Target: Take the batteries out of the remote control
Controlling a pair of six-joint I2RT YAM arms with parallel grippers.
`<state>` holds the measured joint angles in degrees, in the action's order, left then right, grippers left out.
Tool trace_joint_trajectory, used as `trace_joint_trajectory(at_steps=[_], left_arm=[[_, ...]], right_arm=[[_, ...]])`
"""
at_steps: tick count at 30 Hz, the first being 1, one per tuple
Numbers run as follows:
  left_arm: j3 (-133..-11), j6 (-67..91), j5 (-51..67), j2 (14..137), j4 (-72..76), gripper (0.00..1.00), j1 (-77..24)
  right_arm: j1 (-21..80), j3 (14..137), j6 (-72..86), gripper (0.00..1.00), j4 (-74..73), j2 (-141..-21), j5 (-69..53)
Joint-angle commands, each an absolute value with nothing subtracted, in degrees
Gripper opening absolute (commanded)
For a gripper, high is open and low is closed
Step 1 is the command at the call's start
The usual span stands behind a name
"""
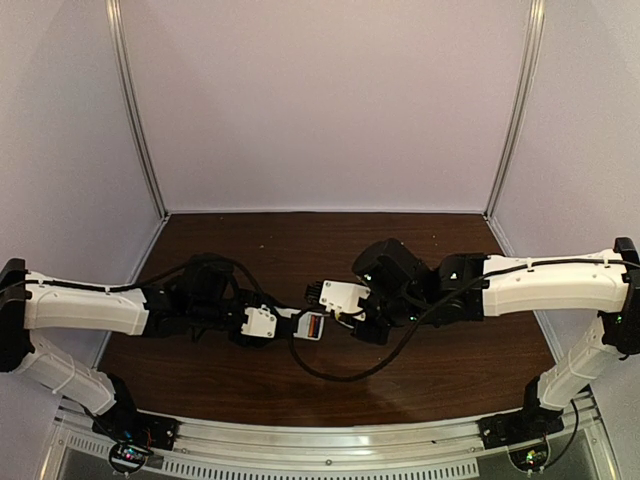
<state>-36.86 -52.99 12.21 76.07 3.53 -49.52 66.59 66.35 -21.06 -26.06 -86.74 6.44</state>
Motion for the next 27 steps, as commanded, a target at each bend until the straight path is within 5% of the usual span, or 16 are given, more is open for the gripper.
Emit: trace_joint_trajectory(at_steps=[1, 27], left_arm=[[-36.5, -54.1, 10.5, 74.4, 9.9, 0.00, -49.6], [-34.9, -56.5, 8.1, 73.6, 12.4, 0.00, -49.7]], right_arm=[[67.2, 65.5, -20.1, 0.00, -26.9, -88.1, 6.4], [67.3, 65.7, -19.0, 0.00, -25.1, -90.4, 5.7]])
